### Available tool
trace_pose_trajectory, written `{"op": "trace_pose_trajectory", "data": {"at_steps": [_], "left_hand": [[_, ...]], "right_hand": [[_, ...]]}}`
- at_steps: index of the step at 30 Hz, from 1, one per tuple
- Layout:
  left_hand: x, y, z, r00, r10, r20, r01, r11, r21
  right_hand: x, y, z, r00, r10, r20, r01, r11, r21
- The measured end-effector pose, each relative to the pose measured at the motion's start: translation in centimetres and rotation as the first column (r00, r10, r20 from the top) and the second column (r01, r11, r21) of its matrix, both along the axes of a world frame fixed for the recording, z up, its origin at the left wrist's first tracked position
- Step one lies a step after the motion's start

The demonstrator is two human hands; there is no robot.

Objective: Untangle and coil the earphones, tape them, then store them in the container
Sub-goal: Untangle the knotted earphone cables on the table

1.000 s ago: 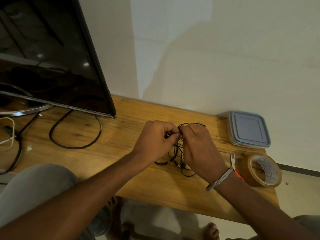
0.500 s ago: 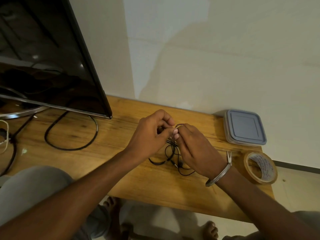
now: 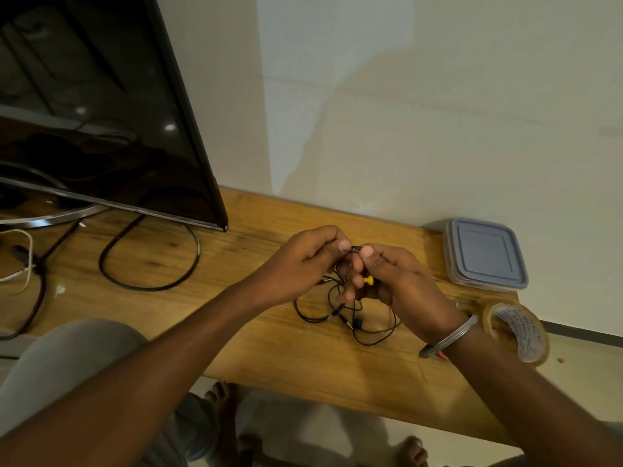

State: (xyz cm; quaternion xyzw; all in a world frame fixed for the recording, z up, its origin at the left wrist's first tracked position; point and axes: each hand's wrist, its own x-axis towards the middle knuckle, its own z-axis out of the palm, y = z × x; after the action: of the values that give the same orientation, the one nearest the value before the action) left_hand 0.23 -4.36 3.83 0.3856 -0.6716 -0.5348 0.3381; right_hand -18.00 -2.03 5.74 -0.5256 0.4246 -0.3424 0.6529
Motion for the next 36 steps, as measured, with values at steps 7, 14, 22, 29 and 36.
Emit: {"op": "trace_pose_trajectory", "data": {"at_steps": [7,14,22,29,36], "left_hand": [[-0.7,0.1,-0.1,0.996,0.056,-0.067,-0.052,0.997,0.053],[-1.5,0.7,-0.3,0.979,0.13,-0.156,-0.099,0.977,0.19],[-1.4,0.7,-0.7,0.959,0.164,-0.23,-0.057,0.908,0.414],[-1.9,1.1,-0.7,0.949,0.151,-0.276,-0.013,0.896,0.444],[-1.6,1.3,-1.5,1.0,0.014,0.025,-0.017,0.989,0.148]], "right_hand": [[0.3,0.2,1.1,0.957,-0.085,0.277,0.024,0.976,0.216],[0.9,0.5,1.2,0.852,-0.113,0.511,-0.07,0.943,0.325],[0.9,0.5,2.2,0.786,-0.223,0.576,-0.001,0.932,0.362],[0.2,-0.1,2.4,0.76,-0.221,0.612,0.043,0.956,0.291],[-2.0,-1.4,3.3,0.791,-0.251,0.559,0.256,0.964,0.071]]}}
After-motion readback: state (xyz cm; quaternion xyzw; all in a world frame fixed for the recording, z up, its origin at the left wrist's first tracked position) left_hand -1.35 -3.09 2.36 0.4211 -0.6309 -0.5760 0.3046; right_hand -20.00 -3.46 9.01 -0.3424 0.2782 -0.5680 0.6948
